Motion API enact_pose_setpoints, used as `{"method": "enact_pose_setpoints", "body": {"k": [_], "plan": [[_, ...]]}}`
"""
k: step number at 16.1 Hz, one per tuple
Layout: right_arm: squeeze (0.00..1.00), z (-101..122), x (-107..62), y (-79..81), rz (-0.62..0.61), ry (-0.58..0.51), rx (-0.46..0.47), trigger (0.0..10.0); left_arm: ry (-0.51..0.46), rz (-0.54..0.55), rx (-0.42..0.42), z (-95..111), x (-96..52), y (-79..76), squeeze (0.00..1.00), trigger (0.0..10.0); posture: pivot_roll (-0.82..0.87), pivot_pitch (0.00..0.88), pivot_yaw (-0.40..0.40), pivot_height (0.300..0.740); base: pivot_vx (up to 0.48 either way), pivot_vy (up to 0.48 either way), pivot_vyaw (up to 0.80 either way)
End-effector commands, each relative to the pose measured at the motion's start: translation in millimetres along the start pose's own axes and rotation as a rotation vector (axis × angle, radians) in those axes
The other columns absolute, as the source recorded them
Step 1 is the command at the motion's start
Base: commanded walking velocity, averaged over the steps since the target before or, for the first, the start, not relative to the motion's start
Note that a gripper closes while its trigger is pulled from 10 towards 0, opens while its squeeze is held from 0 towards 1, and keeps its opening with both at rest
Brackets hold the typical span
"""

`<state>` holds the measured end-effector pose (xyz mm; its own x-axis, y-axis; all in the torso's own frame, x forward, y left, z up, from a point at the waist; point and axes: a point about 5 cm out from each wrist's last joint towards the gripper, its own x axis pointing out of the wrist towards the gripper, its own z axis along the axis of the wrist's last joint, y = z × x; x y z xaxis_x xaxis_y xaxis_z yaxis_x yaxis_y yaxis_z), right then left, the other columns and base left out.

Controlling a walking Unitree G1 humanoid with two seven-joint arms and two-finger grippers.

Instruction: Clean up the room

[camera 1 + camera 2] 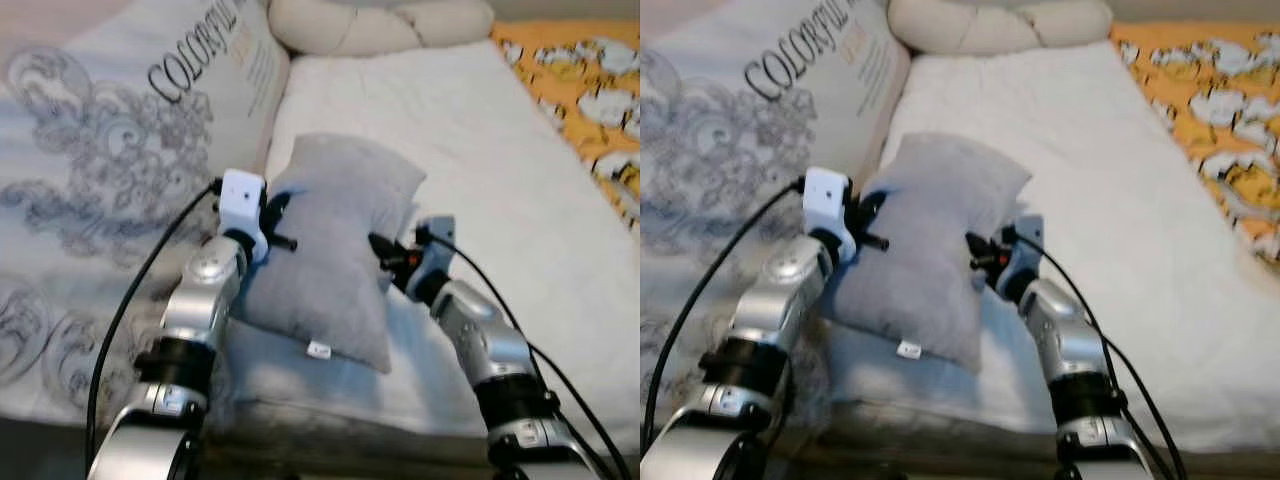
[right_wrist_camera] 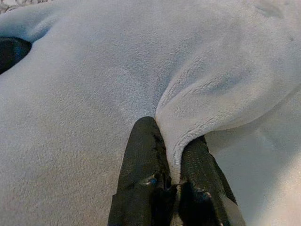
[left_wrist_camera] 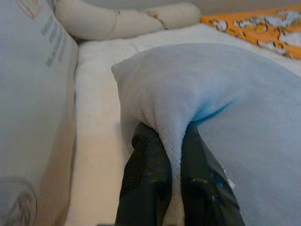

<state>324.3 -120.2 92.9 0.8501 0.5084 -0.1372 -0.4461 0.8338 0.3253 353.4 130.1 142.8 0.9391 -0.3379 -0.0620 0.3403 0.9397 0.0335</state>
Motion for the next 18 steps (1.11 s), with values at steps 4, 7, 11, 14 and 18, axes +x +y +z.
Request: {"method": "enact_pose_setpoints", "body": {"k": [4, 7, 11, 14, 18], "plan": [[0.0, -2, -1.4, 0.8, -0.023, -0.009, 0.011, 10.0, -0.044, -0.002, 0.053, 10, -0.6, 9.2, 0.0, 10.0, -0.02, 0.0, 0.112, 0.74, 0.073, 0.0, 0.0], [0.0, -4, -3.5, -3.7, -0.054, -0.005, 0.012, 10.0, -0.043, -0.041, 0.067, 9, 0.9, 3.1, 0.0, 10.0, -0.02, 0.0, 0.115, 0.74, 0.0, 0.0, 0.0], [0.0, -5, -5.4, -11.1, -0.118, -0.009, 0.043, 10.0, -0.027, -0.087, 0.105, 6, 6.6, -2.3, 0.0, 10.0, -0.04, 0.0, 0.13, 0.74, 0.0, 0.0, 0.0], [0.0, -5, -8.0, -20.0, -0.182, -0.018, 0.043, 10.0, -0.009, -0.111, 0.133, 6, 12.8, -6.9, 0.0, 10.0, -0.05, 0.0, 0.142, 0.74, 0.0, 0.0, 0.0], [1.0, 0, -13.0, -28.2, -0.23, -0.093, 0.048, 10.0, 0.024, -0.145, 0.227, 3, 22.2, -9.9, 0.0, 10.0, -0.08, 0.0, 0.165, 0.74, 0.0, 0.0, 0.0]]}}
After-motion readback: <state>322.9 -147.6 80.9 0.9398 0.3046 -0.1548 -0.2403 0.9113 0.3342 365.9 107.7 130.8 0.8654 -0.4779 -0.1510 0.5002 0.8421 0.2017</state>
